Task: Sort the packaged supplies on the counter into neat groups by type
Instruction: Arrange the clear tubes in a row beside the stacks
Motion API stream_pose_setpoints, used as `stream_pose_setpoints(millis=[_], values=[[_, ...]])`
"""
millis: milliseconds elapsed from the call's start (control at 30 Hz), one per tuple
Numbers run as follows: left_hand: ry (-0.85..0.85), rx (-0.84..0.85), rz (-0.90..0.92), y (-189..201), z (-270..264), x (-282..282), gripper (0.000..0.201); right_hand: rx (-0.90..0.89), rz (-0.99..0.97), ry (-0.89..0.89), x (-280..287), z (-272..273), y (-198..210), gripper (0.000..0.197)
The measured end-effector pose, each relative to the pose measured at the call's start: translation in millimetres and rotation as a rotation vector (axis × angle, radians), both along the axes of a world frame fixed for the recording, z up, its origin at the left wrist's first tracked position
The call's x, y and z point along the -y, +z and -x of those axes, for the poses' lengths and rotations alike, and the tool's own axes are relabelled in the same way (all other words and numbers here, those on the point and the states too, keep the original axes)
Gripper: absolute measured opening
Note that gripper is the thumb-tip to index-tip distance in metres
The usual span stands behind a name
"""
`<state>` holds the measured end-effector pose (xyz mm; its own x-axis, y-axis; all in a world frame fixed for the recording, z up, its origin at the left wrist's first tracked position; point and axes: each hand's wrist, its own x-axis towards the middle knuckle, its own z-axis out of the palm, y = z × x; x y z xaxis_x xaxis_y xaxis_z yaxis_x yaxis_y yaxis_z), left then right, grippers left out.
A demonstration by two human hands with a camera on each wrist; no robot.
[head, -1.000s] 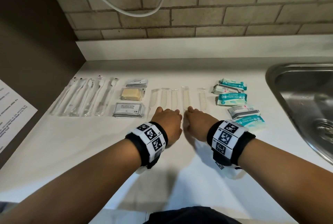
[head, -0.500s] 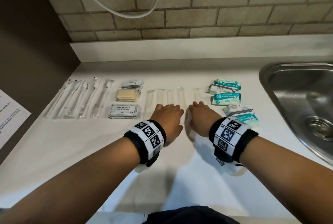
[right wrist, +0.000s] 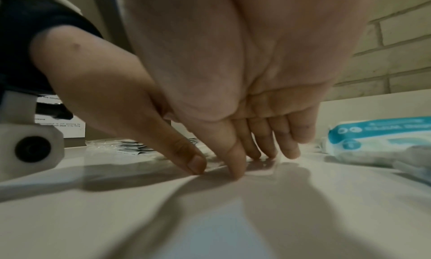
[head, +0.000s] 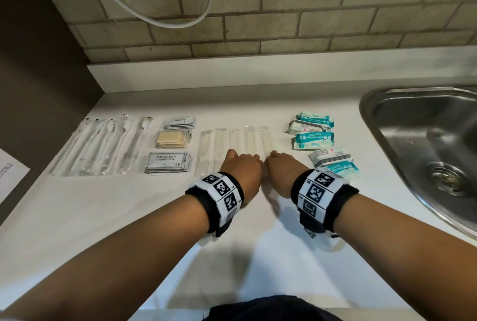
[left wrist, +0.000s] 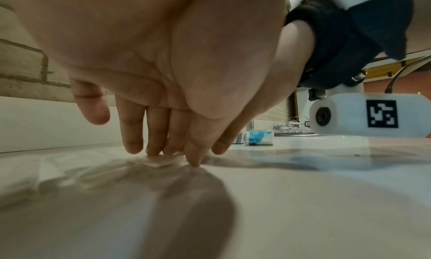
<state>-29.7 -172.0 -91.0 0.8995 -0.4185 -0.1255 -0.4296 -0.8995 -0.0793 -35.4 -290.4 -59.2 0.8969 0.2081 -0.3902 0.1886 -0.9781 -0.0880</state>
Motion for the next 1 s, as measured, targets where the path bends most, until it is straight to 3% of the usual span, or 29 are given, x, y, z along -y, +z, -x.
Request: stream_pose_setpoints(millis=[400, 1000], values=[[0.042, 0.023, 0.052, -10.0, -9.7, 1.4, 0.021, 0.058, -0.084, 0.002, 1.6, -5.0, -7.6, 0.027], [0.033, 0.016, 0.020, -10.8, -11.2, 1.3, 0.024, 0.061, -0.117, -0.021, 3.6, 0.9, -1.8, 0.029]])
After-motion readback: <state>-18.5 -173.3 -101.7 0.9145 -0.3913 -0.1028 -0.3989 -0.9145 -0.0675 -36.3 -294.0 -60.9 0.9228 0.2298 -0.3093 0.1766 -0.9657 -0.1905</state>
